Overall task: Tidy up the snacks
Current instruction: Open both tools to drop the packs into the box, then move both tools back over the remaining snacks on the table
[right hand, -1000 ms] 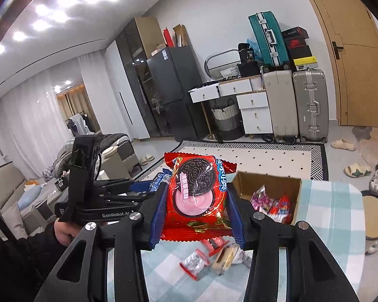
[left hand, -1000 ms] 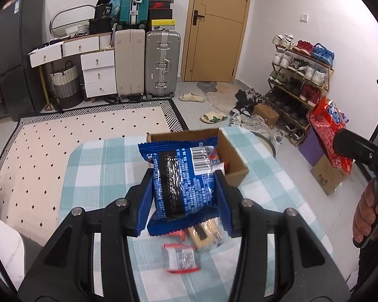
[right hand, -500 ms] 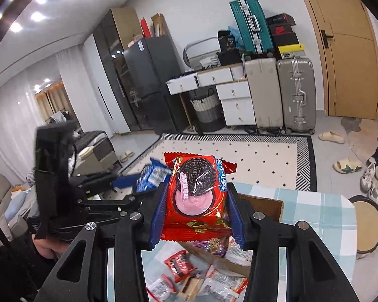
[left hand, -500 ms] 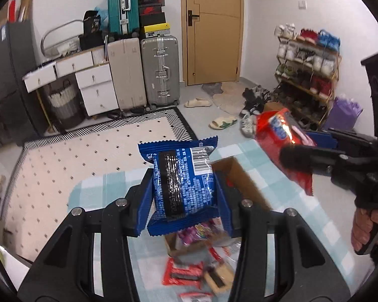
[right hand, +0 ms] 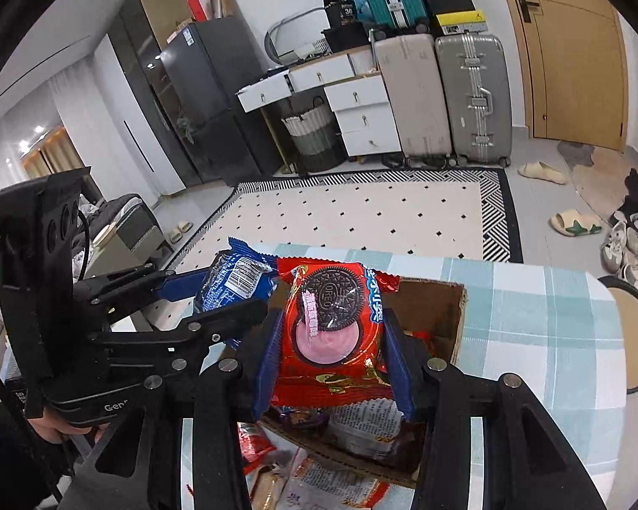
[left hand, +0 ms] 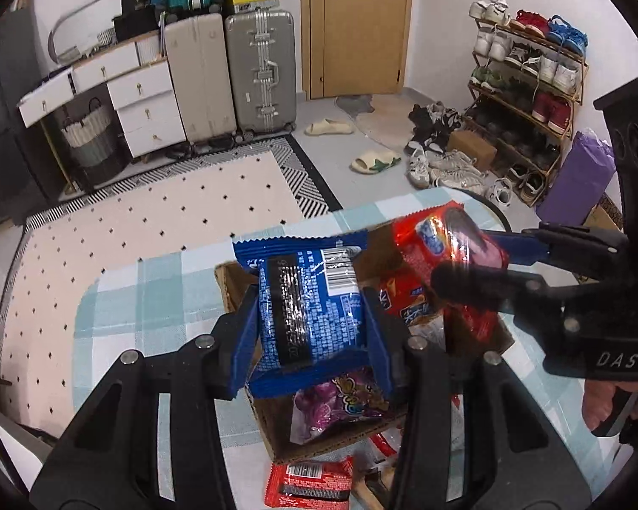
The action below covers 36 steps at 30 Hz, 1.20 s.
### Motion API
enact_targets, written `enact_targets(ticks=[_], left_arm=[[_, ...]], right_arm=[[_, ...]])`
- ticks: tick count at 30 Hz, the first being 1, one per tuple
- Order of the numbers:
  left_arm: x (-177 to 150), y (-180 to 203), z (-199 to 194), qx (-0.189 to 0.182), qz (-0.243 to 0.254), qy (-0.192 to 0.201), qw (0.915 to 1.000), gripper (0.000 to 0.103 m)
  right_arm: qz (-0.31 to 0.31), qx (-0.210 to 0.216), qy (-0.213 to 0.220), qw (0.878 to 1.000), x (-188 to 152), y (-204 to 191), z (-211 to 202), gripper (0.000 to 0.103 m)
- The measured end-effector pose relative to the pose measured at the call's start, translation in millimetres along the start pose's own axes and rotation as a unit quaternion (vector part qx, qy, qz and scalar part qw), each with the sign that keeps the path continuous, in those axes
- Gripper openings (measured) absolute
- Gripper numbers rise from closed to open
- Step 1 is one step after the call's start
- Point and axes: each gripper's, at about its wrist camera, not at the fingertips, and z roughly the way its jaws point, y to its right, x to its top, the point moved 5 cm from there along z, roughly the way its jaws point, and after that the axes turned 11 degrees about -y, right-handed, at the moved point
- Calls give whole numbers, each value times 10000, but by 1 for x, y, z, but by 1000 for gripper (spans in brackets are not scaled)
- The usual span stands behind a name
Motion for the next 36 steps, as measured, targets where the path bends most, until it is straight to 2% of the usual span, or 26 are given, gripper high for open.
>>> enact_targets(ticks=[9,11,13,15,18,21,23,25,27,29,31,33,36], left_arm=[[-1,-2,51,-39,5,-253,9997,44],[1,-1,57,36,27,-258,9997,53],[0,-3,59,86,-8,-254,9996,69],[-4,-4,55,-10,-52,-190,9998,74],[-16,-4,40,44,-152,-52,9999,79],[-32,0,20,-35,-148,104,9998,79],[-48,1,0,49,-119,234,9996,79],[-58,5,-17,82,-101,393,9991,81],[-71,11,-37,123,-61,543,9984,82],[-89,17,-57,209,1,813,9965,87],[-106,23,-74,324,-27,1052,9939,103],[-123,27,-90,342,-107,1302,9908,103],[-146,27,-109,316,-258,1435,9888,103]], right_arm=[[-56,-183,-153,9997,-3,14,32,46],[-73,-154,-173,9997,-4,15,34,50],[-103,-223,-78,9997,-6,15,29,53],[-111,-285,-26,9995,-10,16,23,59],[-52,-189,139,9997,-19,16,7,61],[-17,-172,341,9993,-33,13,-14,68],[-20,-149,507,9986,-44,8,-29,71],[-28,-141,715,9973,-57,3,-46,78],[-5,-50,909,9958,-73,-3,-61,89],[37,42,1135,9935,-89,-8,-75,89],[35,34,1241,9923,-102,-14,-82,91],[12,0,1259,9920,-118,-19,-85,92],[25,-19,1263,9920,-139,-25,-86,92]])
